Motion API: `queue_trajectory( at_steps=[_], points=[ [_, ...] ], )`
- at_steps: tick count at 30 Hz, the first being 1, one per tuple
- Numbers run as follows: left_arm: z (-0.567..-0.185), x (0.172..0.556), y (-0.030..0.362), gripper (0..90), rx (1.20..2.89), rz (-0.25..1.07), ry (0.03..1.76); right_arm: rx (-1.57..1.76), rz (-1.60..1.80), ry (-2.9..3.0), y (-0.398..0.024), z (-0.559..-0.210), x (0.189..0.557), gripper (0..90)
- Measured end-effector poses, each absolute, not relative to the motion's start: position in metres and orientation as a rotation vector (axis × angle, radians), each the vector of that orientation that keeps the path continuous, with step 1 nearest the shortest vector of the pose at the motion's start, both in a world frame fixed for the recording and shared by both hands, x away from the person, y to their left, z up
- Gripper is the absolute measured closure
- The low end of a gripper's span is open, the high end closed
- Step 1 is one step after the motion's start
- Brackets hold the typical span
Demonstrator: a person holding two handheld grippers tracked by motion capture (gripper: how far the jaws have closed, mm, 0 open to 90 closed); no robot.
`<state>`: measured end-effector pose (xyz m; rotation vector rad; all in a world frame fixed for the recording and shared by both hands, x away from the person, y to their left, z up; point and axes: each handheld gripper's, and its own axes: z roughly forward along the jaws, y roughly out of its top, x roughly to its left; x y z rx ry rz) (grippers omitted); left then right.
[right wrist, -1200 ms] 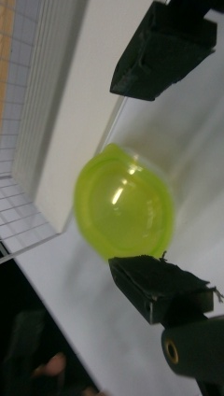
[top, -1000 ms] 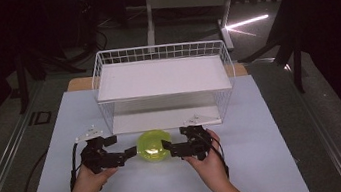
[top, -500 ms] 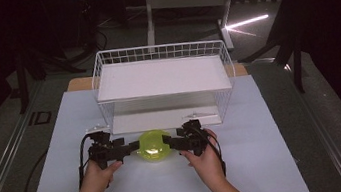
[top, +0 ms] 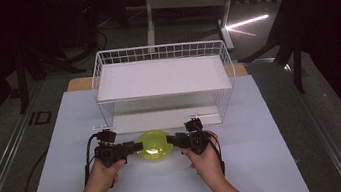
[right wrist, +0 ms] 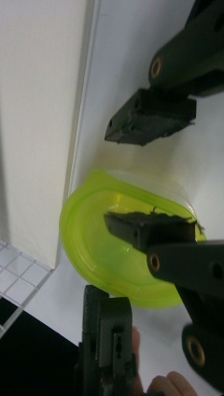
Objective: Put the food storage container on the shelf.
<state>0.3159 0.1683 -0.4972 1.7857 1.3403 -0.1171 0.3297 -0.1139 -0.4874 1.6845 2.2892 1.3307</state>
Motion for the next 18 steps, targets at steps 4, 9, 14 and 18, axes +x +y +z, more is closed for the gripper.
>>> queue_trajectory(
  at_steps=[4,9,14,18],
  points=[
    [-0.498,0.3163,0.1669,62.2,1.796,-0.126,1.348,1.704,1.314,2.308,-0.1121,-0.4902,0.3299,63.2],
    [-0.5003,0.3158,0.1668,69.9,1.798,-0.172,1.353,1.727,1.309,2.348,-0.1078,-0.4939,0.3293,69.8],
    [-0.5007,0.3118,0.1654,72.3,1.788,-0.189,1.347,1.717,1.292,2.353,-0.105,-0.4914,0.3248,73.9],
    [-0.4997,0.3086,0.1641,74.7,1.77,-0.21,1.338,1.743,1.302,2.348,-0.1079,-0.4917,0.3238,76.0]
  ],
)
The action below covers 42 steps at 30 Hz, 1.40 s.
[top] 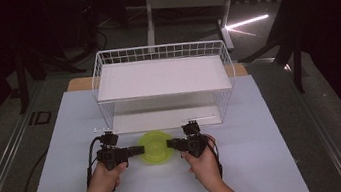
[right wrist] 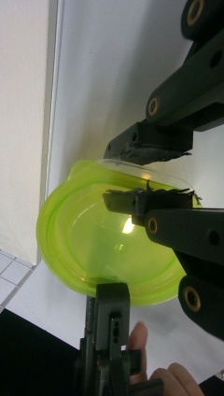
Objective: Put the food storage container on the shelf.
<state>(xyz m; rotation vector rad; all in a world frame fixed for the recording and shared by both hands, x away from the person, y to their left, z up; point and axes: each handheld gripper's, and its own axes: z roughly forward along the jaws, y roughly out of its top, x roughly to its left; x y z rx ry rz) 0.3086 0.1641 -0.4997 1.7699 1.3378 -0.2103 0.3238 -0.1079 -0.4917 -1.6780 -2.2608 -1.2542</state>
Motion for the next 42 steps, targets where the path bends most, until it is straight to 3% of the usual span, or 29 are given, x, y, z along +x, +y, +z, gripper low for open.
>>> queue_trajectory(
  at_steps=[3,4,17,26,42],
  points=[
    [-0.494,0.305,0.161,76.8,1.792,-0.164,1.322,-1.692,-1.259,-2.261,-0.109,-0.49,0.322,77.6],
    [-0.493,0.304,0.16,81.3,1.798,-0.142,1.322,-1.694,-1.264,-2.276,-0.109,-0.488,0.32,78.7],
    [-0.471,0.305,0.146,81.3,1.821,0.038,1.222,-1.692,-1.331,-2.371,-0.114,-0.465,0.32,79.5],
    [-0.473,0.318,0.138,81.3,1.768,0.077,1.151,-1.742,-1.371,-2.352,-0.123,-0.456,0.331,79.5],
    [-0.484,0.34,0.124,81.1,1.754,0.074,1.193,-1.798,-1.357,-2.383,-0.131,-0.464,0.35,79.5]
  ],
)
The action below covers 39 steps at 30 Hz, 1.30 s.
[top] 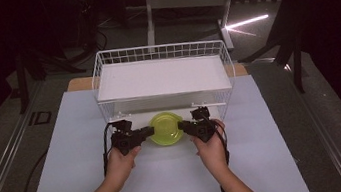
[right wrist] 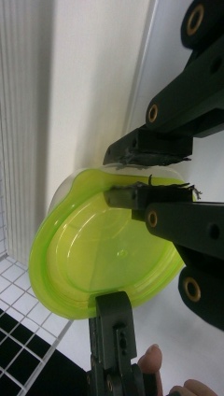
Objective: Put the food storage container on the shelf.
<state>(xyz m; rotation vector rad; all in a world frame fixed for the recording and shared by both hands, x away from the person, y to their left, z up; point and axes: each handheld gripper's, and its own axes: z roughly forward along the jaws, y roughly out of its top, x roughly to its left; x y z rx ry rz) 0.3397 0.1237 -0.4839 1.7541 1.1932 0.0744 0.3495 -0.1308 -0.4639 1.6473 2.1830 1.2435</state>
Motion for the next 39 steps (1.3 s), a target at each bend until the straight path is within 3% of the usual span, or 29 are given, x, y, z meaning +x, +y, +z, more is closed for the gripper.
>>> queue_trajectory(
  at_steps=[18,30,39],
  points=[
    [-0.497,0.365,0.119,80.8,1.742,0.067,1.207,1.701,1.217,2.147,-0.132,-0.477,0.37,79.3],
    [-0.498,0.374,0.117,77.2,1.708,0.132,1.212,1.684,1.288,2.098,-0.133,-0.478,0.379,77.9],
    [-0.501,0.381,0.115,71.6,1.693,0.174,1.215,1.6,1.246,2.072,-0.13,-0.48,0.384,71.2]
  ],
)
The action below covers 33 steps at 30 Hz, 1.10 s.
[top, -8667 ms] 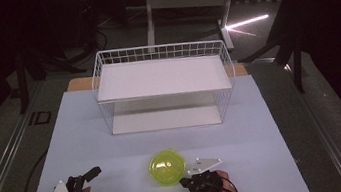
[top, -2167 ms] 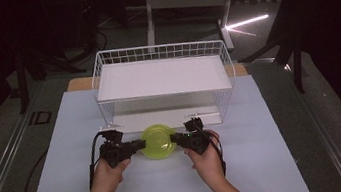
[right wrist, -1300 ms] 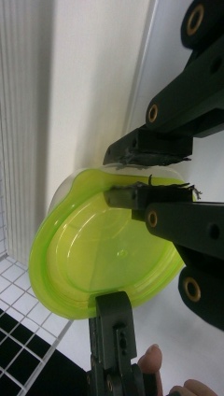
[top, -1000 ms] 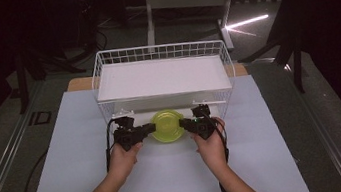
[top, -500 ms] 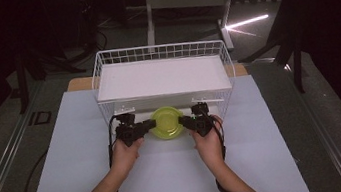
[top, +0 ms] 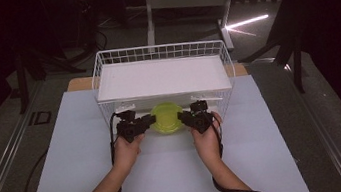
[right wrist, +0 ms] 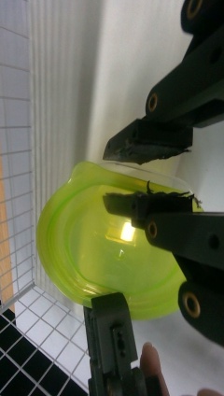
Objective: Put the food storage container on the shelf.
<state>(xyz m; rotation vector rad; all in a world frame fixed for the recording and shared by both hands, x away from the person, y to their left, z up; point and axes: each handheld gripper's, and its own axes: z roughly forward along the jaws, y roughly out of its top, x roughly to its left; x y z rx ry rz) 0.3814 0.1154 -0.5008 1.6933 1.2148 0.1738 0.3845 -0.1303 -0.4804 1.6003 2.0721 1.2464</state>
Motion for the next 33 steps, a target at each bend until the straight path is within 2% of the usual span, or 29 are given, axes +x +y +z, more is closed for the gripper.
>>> queue_trajectory(
  at_steps=[7,10,13,20,29,33],
  points=[
    [-0.501,0.382,0.111,65.3,1.667,0.194,1.251,1.571,1.239,2.048,-0.129,-0.483,0.386,69.5],
    [-0.502,0.383,0.111,61.2,1.673,0.226,1.243,1.58,1.232,2.043,-0.129,-0.485,0.388,63.5],
    [-0.501,0.385,0.11,59.7,1.639,0.171,1.279,1.627,1.256,2.03,-0.131,-0.486,0.391,59.4],
    [-0.501,0.383,0.123,53.8,1.635,0.188,1.254,1.666,1.288,2.039,-0.133,-0.48,0.388,57.6],
    [-0.496,0.364,0.132,53.3,1.65,0.206,1.193,1.556,1.329,2.041,-0.135,-0.476,0.37,55.1],
    [-0.495,0.354,0.133,49.9,1.677,0.2,1.176,1.529,1.332,2.063,-0.132,-0.476,0.36,54.8]
  ],
)
